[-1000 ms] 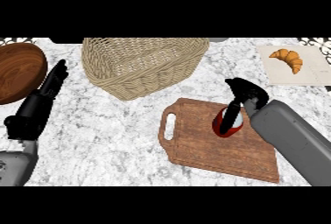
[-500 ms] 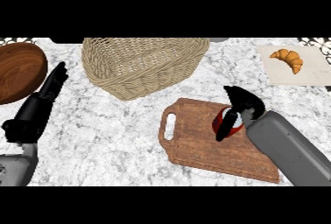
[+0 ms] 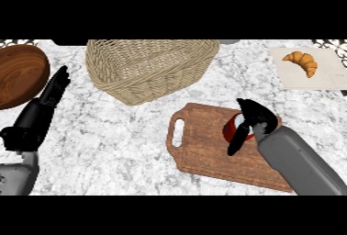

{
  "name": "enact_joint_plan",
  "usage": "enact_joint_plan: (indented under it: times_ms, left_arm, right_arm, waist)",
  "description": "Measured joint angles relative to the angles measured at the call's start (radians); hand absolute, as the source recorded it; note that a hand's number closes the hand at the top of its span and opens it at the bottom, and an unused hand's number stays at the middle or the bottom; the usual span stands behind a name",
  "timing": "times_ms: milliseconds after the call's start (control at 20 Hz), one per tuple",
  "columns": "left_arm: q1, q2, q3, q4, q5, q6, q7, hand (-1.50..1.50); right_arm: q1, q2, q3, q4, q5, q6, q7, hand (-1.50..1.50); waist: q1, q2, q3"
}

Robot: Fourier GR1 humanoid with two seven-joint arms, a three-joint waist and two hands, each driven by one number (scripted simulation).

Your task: Pick the can from the cutting board and place it in the basket

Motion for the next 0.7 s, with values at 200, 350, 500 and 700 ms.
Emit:
enact_joint_plan:
  times_ms: [200,350,500,700]
  left_arm:
    - [-0.002,-0.017,0.003,-0.016,-0.017,-0.006,0.018,0.0]
    - [-0.015,-0.022,0.013,-0.016,-0.029,-0.014,0.029,0.0]
    - [-0.021,-0.025,0.03,0.007,-0.033,-0.03,0.01,0.0]
    - [-0.032,-0.046,0.035,0.019,-0.053,-0.031,0.005,0.0]
  right_arm:
    - [0.008,0.029,-0.032,0.042,0.038,0.004,-0.021,-1.5]
    - [0.036,0.035,-0.051,0.024,0.055,0.013,-0.026,1.5]
    - [0.041,0.07,-0.076,0.053,0.089,0.003,-0.042,1.5]
    - [0.042,0.093,-0.103,0.078,0.135,0.006,-0.072,1.5]
  waist:
    - [0.002,-0.001,-0.001]
    - [0.0,-0.003,-0.002]
    - [0.001,-0.006,-0.005]
    - [0.001,-0.009,-0.007]
